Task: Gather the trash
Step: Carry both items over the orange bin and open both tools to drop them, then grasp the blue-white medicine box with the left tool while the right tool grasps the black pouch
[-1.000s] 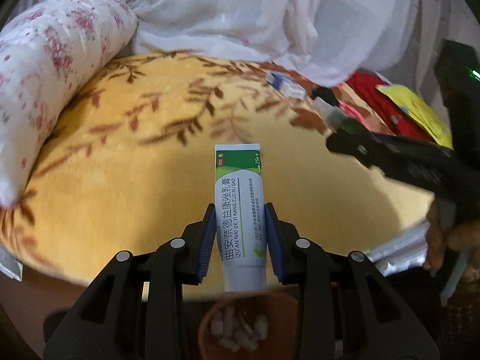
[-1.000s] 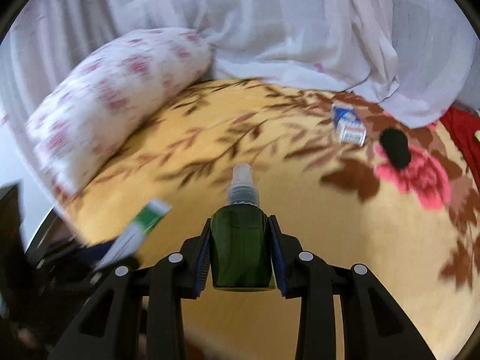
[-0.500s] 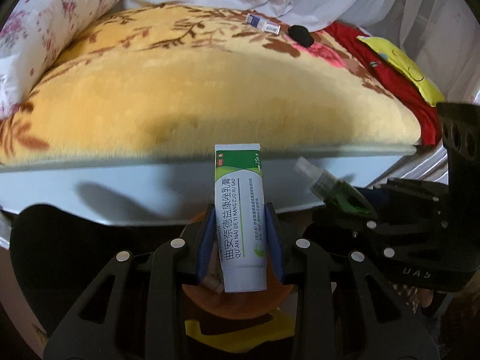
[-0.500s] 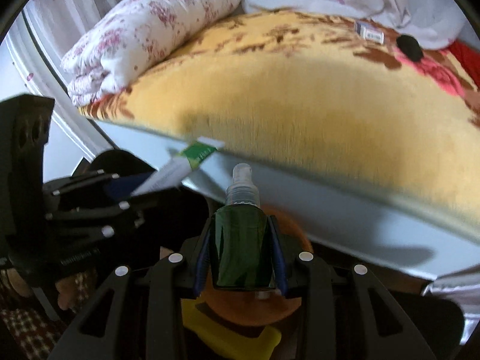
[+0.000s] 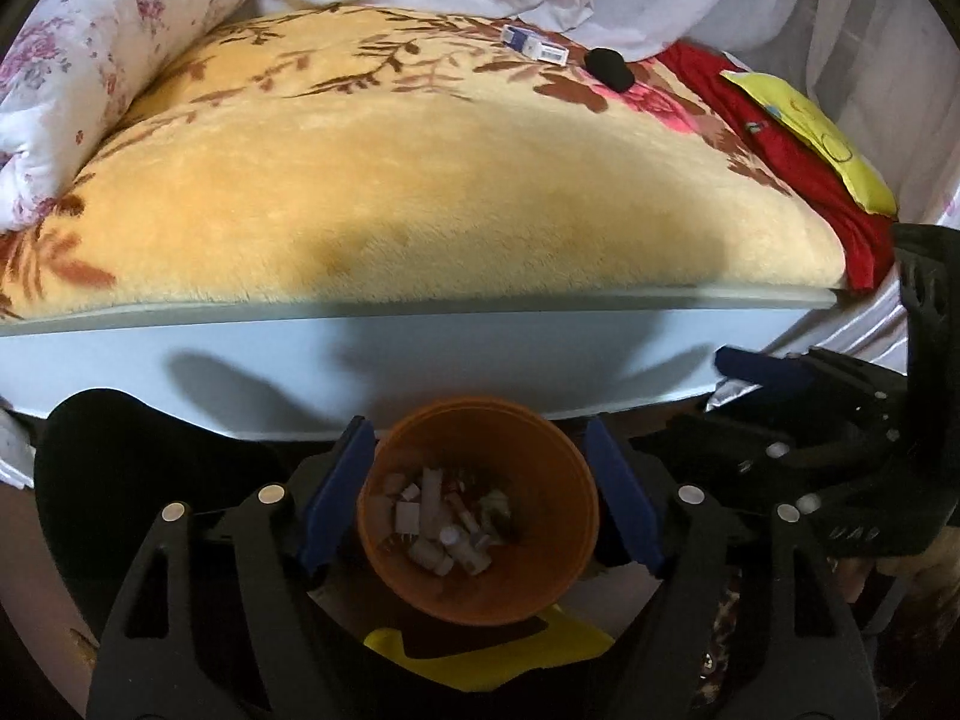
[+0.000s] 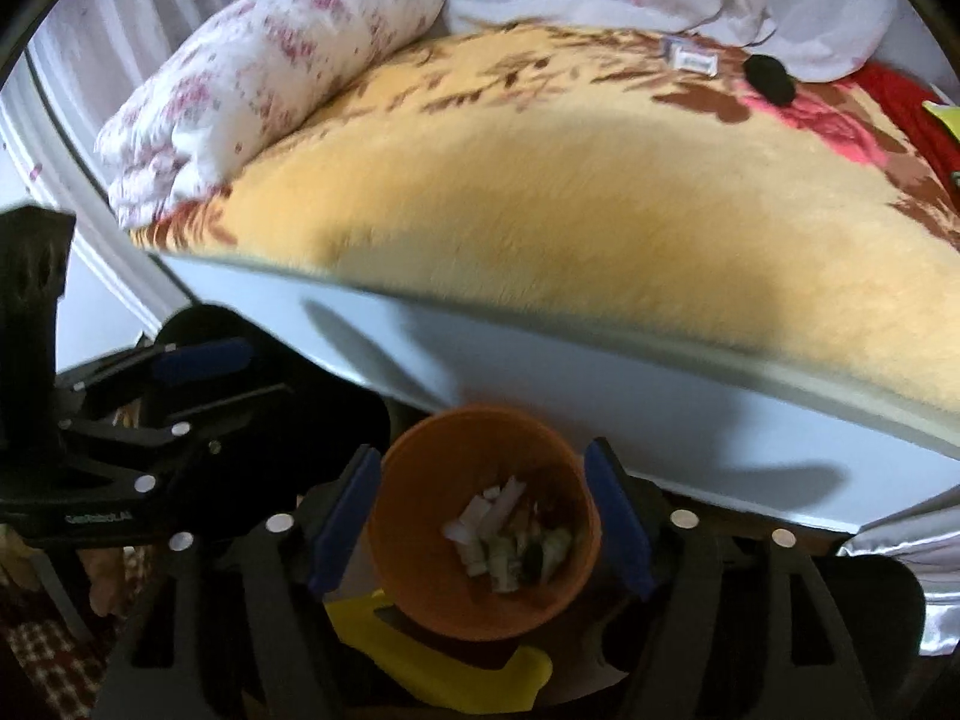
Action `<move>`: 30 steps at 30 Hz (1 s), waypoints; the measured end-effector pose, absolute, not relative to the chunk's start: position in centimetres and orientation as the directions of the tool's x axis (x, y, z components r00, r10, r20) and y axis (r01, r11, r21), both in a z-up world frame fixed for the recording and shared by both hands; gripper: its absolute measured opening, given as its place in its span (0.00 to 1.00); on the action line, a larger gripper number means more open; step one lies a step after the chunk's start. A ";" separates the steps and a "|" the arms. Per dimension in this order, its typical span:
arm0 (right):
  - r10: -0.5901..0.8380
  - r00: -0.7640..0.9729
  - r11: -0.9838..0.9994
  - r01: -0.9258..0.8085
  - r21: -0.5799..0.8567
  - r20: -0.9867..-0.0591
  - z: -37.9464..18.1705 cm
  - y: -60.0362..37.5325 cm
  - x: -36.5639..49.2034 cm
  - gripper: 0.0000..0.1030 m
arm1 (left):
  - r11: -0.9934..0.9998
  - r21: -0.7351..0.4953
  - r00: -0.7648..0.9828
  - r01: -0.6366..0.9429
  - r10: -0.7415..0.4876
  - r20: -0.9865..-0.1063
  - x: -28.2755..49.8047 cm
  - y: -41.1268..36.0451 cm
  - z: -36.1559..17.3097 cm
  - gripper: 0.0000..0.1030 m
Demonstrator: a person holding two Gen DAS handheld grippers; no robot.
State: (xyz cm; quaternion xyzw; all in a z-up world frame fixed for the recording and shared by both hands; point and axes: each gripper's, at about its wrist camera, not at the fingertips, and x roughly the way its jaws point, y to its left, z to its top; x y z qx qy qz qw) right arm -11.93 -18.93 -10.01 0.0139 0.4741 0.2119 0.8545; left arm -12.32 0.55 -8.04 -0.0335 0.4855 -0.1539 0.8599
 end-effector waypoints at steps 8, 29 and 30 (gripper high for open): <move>0.380 0.531 0.916 -0.332 0.227 -0.757 -8.4 -19.9 -10.8 0.70 | 0.953 -0.200 0.509 0.228 -0.292 -0.810 -11.5 0.5 -7.6 0.70; 0.253 0.697 0.967 -0.202 0.155 -0.671 -3.6 -26.4 2.7 0.72 | 0.949 -0.158 0.608 0.273 -0.298 -0.736 -5.2 -3.1 -5.1 0.70; 0.229 0.707 0.973 -0.184 0.139 -0.670 -3.1 -27.2 4.9 0.73 | 0.949 -0.153 0.616 0.274 -0.295 -0.730 -4.9 -3.3 -5.0 0.70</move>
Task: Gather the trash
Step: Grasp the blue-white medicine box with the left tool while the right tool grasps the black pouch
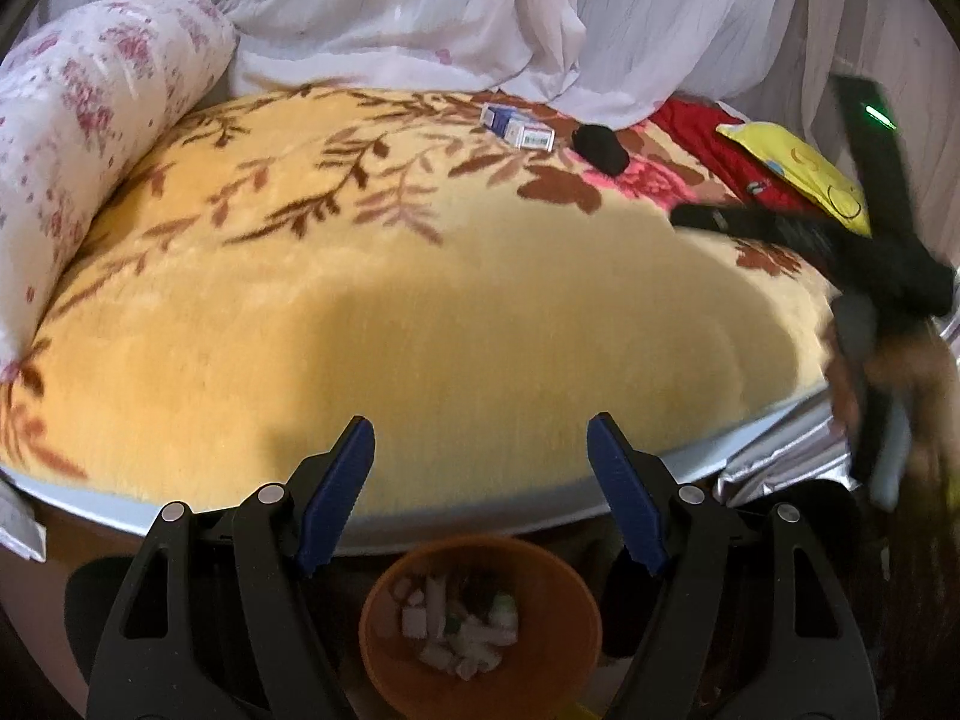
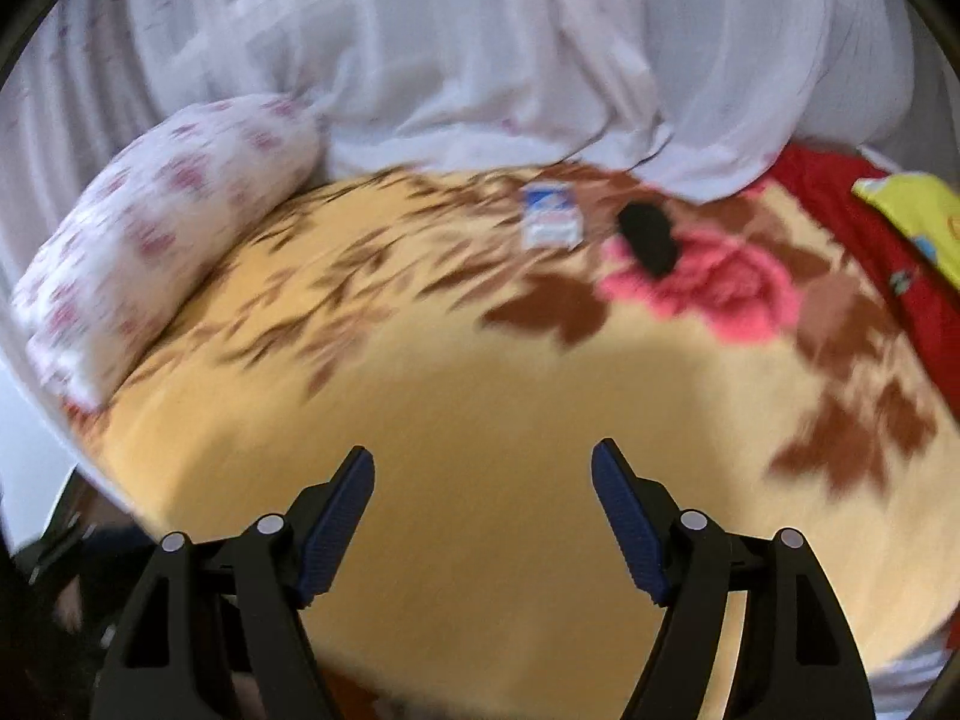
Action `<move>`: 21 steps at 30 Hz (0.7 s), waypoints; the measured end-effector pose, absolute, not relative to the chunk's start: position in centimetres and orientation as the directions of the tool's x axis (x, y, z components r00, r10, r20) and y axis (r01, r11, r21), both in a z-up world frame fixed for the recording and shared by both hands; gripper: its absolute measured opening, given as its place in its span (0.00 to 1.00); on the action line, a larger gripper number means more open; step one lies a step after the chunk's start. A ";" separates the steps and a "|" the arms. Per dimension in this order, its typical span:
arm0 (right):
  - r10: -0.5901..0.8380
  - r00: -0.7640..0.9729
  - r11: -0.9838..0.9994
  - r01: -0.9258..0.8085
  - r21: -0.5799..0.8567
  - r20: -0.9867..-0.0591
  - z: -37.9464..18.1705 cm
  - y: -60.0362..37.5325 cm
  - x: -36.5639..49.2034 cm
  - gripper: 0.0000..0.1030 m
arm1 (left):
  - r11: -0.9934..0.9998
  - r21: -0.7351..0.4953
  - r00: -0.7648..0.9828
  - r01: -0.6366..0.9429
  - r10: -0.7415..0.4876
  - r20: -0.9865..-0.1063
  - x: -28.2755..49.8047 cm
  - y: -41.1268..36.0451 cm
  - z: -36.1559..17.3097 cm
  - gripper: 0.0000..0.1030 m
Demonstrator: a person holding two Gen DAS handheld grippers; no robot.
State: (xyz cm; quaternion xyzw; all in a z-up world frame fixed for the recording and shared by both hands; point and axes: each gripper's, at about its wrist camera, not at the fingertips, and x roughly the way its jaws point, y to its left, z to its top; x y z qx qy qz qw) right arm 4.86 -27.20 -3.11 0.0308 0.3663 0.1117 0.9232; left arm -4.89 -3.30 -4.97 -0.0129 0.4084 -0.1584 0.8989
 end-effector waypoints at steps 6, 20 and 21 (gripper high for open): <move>0.074 0.710 0.997 -0.047 0.057 -0.700 -2.7 -30.7 17.1 0.73 | 0.959 -0.104 0.655 0.262 -0.256 -0.711 -3.2 -3.4 -5.0 0.70; -0.056 0.605 0.991 0.128 0.028 -0.795 -7.3 -33.0 31.2 0.37 | 0.973 -0.118 0.627 0.200 -0.220 -0.747 1.1 -0.8 -7.0 0.70; -0.065 0.620 0.991 0.133 0.023 -0.782 -6.6 -32.9 30.5 0.37 | 0.972 -0.120 0.628 0.204 -0.224 -0.745 1.4 -0.9 -6.8 0.70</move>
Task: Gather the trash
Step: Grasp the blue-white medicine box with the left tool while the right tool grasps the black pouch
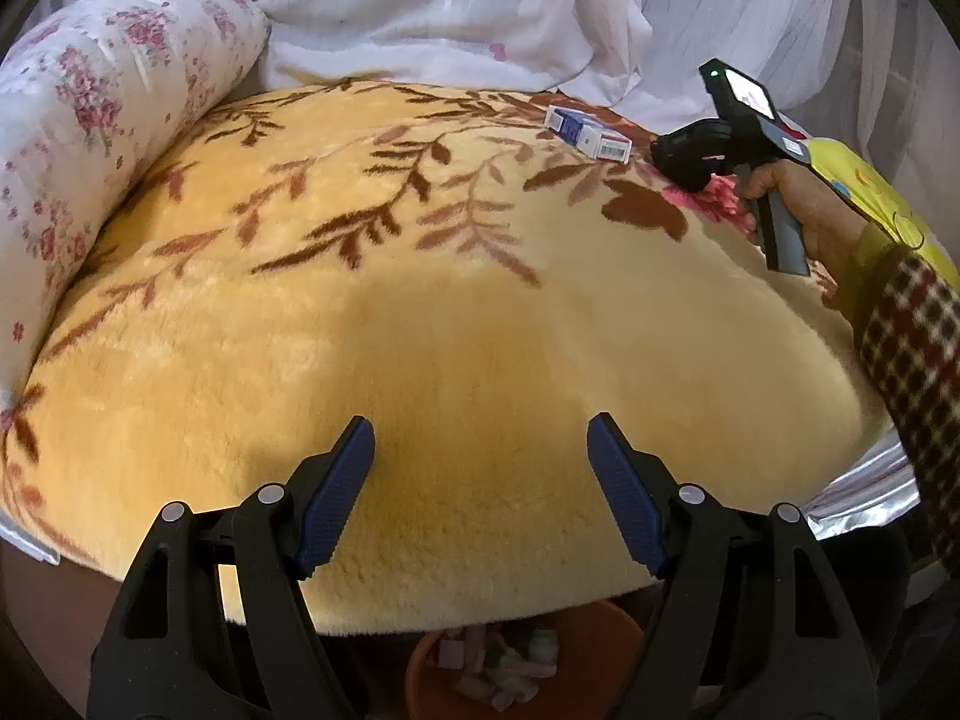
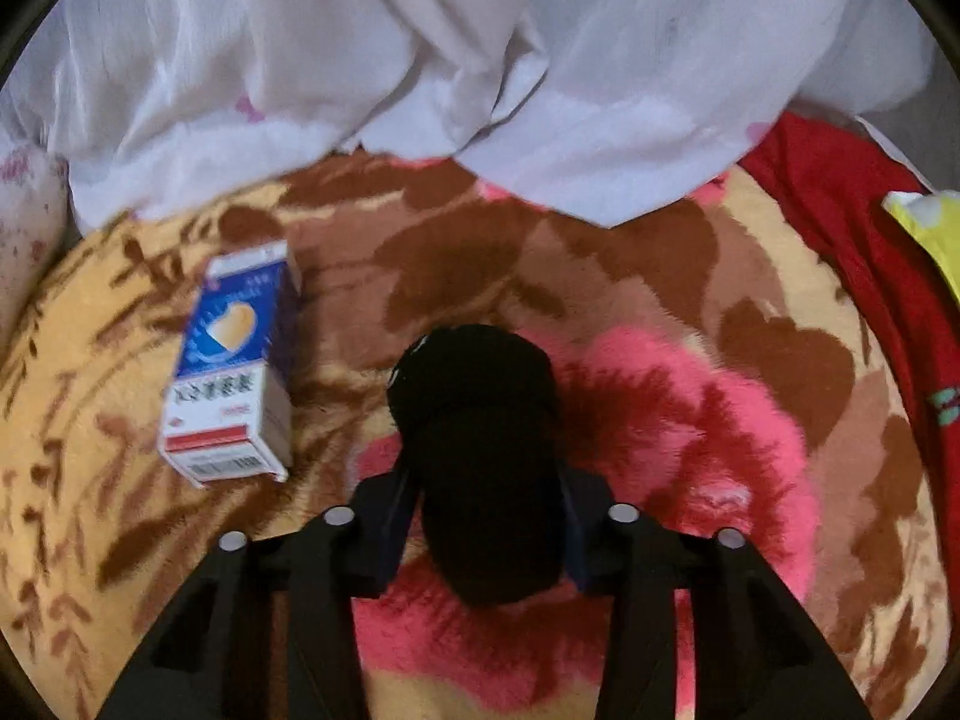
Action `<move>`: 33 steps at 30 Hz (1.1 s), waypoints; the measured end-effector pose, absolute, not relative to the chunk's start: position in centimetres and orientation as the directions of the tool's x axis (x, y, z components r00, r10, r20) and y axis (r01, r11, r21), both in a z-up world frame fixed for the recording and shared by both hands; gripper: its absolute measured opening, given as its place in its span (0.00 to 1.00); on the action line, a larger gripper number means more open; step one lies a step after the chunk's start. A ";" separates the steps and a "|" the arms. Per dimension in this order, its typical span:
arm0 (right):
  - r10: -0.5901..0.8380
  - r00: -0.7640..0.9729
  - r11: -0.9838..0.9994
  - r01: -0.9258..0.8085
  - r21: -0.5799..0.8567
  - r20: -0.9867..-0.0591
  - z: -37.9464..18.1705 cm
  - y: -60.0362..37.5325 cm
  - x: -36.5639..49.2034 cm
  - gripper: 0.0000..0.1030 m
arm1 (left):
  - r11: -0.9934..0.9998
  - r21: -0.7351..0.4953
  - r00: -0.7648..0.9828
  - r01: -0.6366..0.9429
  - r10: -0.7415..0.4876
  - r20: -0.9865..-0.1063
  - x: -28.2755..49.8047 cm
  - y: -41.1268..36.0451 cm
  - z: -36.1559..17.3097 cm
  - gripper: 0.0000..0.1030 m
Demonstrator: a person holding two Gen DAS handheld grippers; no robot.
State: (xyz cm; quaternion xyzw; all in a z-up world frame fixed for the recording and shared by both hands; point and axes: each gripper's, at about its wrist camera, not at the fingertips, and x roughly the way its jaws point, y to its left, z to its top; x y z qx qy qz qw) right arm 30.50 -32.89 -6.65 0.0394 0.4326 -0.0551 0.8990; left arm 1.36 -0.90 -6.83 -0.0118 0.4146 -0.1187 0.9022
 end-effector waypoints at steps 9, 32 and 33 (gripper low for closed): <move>0.053 0.806 0.990 0.037 0.139 -0.590 -0.4 -32.6 17.2 0.39 | 0.953 -0.106 0.677 0.283 -0.277 -0.682 8.8 -6.0 -1.4 0.70; 0.060 0.872 0.986 0.025 0.166 -0.485 -0.4 -35.4 11.2 0.40 | 0.989 -0.040 0.600 0.142 -0.118 -0.791 33.7 -22.1 -7.6 0.75; 0.061 0.871 0.987 0.021 0.162 -0.487 -0.4 -35.2 11.2 0.40 | 0.990 -0.040 0.603 0.136 -0.115 -0.789 34.0 -21.9 -7.8 0.67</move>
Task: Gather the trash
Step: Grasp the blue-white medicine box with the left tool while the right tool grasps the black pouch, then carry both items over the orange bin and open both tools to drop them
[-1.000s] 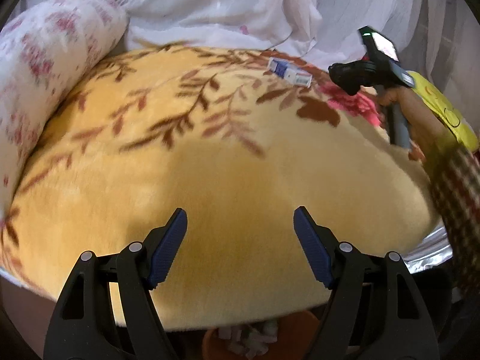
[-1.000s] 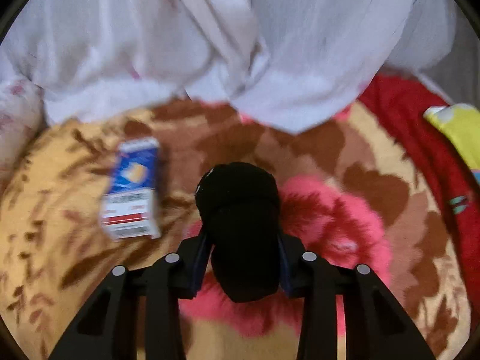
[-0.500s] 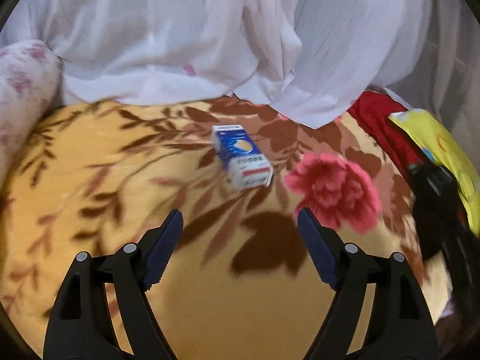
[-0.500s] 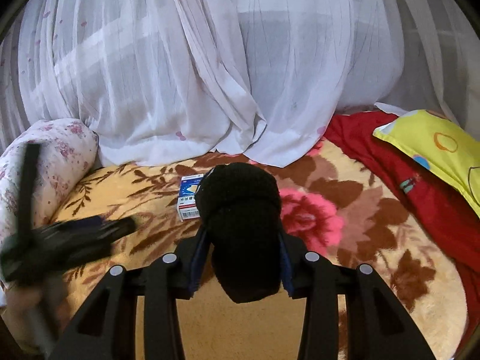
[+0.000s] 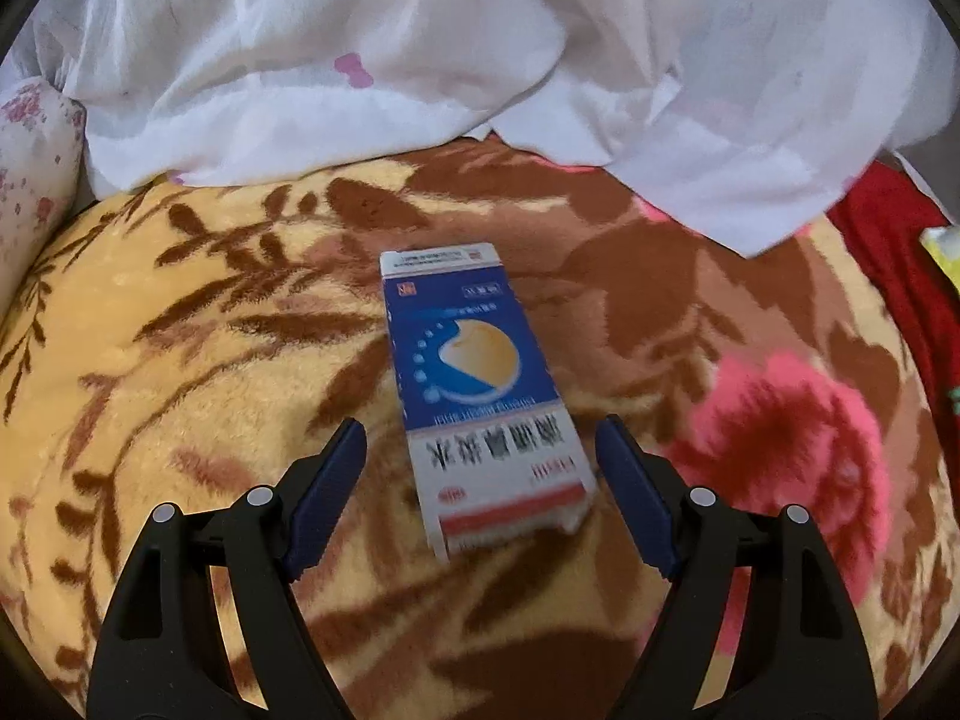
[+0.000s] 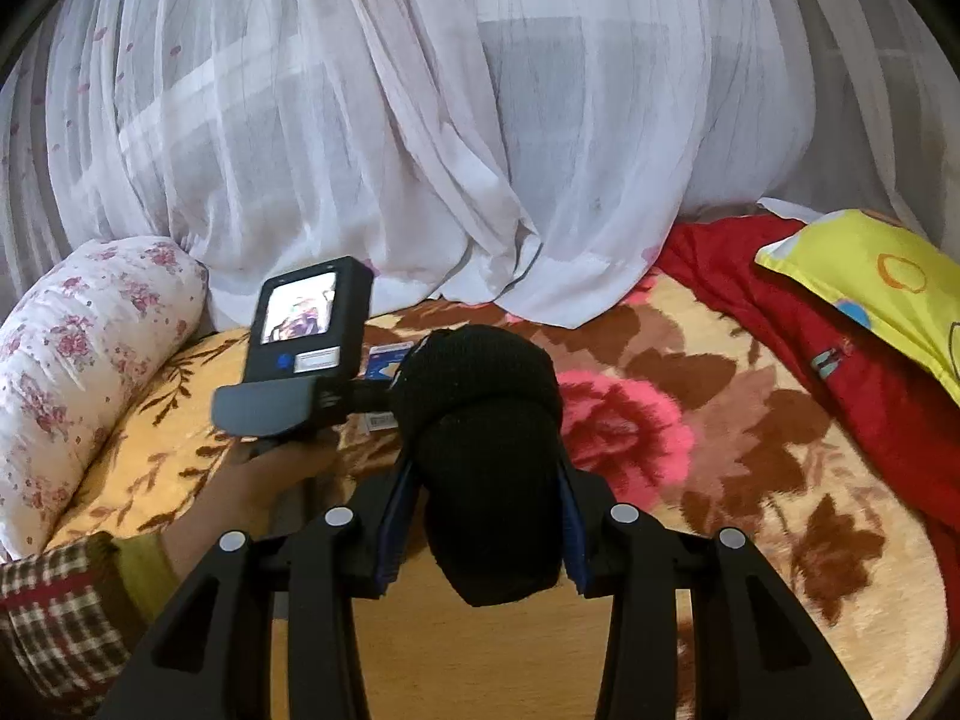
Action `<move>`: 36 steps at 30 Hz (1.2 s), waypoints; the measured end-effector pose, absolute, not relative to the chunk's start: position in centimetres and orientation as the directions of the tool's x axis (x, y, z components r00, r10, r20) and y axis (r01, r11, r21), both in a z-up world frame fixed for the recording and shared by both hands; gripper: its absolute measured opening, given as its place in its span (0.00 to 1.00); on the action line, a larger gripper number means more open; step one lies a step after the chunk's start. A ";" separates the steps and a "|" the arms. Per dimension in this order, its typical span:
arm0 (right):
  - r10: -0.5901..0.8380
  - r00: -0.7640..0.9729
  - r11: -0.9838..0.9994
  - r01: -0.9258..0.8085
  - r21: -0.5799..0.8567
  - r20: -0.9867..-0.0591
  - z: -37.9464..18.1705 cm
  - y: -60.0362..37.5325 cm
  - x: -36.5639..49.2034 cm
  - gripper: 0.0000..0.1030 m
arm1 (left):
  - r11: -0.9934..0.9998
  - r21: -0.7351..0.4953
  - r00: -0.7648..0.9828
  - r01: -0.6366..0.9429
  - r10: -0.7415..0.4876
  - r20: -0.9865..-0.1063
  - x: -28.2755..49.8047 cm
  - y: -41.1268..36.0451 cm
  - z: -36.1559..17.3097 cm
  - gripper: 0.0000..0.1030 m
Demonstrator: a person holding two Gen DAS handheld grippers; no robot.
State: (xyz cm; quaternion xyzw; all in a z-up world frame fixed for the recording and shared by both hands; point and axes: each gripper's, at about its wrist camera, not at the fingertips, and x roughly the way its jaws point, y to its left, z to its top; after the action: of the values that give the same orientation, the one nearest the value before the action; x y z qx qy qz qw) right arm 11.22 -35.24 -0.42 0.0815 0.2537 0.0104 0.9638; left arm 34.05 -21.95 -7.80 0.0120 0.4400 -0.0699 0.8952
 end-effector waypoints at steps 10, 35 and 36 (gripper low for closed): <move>0.080 0.871 0.988 -0.006 0.151 -0.485 -0.3 -33.9 10.9 0.40 | 0.978 -0.042 0.656 0.206 -0.170 -0.735 29.2 -18.4 -5.1 0.54; 0.354 0.646 0.932 -0.303 0.198 -0.676 -4.1 -21.0 -6.6 0.40 | 0.946 -0.133 0.549 0.297 -0.283 -0.787 -5.7 -1.9 -2.7 0.54; 0.370 0.612 0.925 -0.313 0.215 -0.699 -5.1 -20.6 -7.6 0.40 | 0.943 -0.142 0.533 0.300 -0.289 -0.795 -6.6 -1.7 -3.1 0.53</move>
State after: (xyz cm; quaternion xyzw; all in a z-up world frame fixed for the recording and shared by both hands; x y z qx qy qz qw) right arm -7.58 -20.62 -5.11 0.0358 0.3974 0.1901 0.8970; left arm -6.56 -1.71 -3.10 0.0060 0.4531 -0.1681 0.8755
